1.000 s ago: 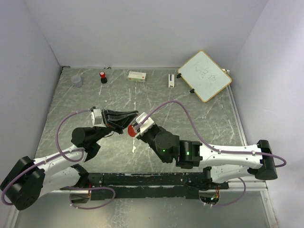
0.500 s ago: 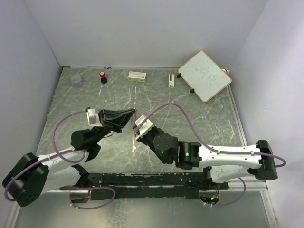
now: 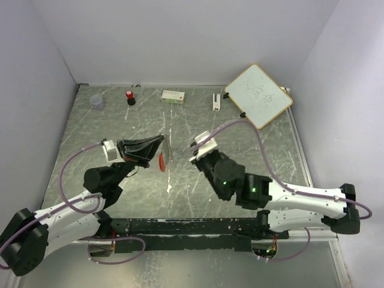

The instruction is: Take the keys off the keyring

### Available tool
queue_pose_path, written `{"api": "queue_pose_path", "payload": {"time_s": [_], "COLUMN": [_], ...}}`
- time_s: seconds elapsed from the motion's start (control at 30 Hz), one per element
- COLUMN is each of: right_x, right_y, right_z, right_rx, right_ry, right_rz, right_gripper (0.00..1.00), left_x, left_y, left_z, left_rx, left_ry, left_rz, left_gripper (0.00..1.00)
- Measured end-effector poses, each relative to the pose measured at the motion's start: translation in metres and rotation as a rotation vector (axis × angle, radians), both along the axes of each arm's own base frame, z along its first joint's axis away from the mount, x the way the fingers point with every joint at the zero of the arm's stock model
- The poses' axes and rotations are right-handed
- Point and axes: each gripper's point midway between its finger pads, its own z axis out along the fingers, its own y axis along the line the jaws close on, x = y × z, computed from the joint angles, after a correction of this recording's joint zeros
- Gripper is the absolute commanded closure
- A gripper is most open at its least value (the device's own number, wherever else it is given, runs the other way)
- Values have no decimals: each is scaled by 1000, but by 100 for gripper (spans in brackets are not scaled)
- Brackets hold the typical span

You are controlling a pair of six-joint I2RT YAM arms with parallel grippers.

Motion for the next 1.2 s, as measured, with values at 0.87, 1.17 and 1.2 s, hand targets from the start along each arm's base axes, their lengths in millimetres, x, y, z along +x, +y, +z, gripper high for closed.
{"api": "queue_pose_path", "payload": {"time_s": [0.87,1.17,1.2], "right_x": [147,125,125], "right_y": [-70,-58,-57], "right_z": [-170,-233,-237], "right_rx": [69,60,61], "right_ry": [496,670,680], "right_rz": [-256,-201,-201], "right_gripper": [100,100,100], "left_x": [86,110,113], "left_y": [-17,-11,-9], "left_z": [-185,-236,-242], "left_rx": [416,483,489], "left_ry": [507,630,644], "left_rz": [240,322,331], "left_gripper": [93,93,93]}}
